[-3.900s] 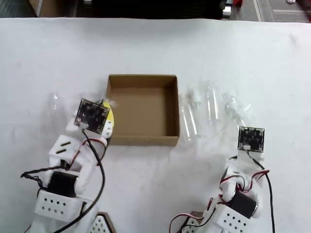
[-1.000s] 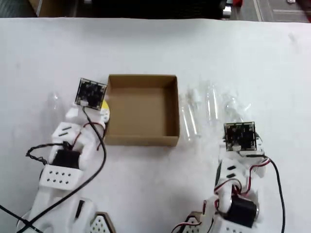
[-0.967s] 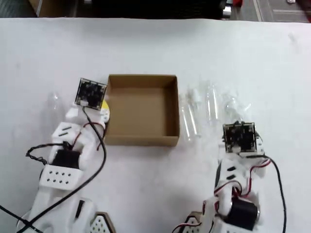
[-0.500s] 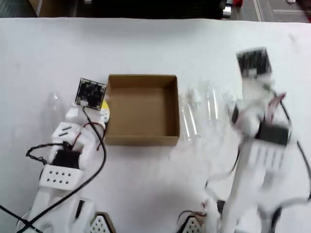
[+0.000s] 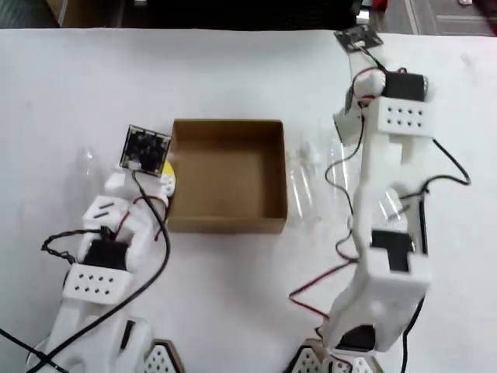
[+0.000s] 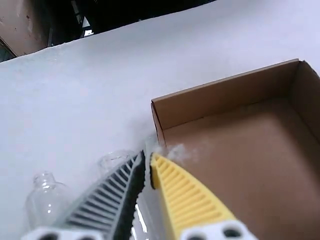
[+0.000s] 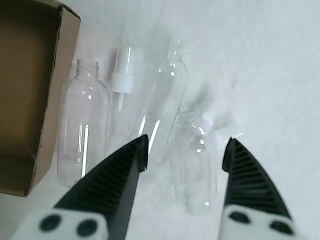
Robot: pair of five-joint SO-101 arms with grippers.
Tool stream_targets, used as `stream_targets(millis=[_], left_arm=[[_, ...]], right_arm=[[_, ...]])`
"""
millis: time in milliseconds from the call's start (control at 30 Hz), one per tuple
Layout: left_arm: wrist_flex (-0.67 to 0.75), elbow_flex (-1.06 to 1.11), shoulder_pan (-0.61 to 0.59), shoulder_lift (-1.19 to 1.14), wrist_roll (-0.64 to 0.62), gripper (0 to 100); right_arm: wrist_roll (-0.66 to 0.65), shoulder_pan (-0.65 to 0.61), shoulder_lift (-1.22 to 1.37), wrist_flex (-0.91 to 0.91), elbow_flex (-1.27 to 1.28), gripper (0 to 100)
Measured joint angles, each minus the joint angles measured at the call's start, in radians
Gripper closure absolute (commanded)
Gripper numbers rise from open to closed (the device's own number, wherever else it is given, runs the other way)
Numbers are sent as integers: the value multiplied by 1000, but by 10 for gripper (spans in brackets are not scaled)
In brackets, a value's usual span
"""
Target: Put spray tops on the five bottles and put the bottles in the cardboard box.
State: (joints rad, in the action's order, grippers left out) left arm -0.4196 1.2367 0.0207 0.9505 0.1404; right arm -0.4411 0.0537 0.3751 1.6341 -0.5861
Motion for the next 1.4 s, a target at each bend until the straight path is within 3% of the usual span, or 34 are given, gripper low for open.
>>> stream_targets(millis=[267,367,567,800,1400], left_arm=[[0,0,0,0,0,973],[0,0,0,0,0,973],[0,0,0,0,0,973],[0,0,0,0,0,973],[0,0,0,0,0,973]], right_arm=[[-6,5,256,55,-244,776],[-74,12,311,55,-279,776],[-167,23,356,55,-293,776],[-176,75,368,35,-293,776],[-176,71,434,35,-293,779]])
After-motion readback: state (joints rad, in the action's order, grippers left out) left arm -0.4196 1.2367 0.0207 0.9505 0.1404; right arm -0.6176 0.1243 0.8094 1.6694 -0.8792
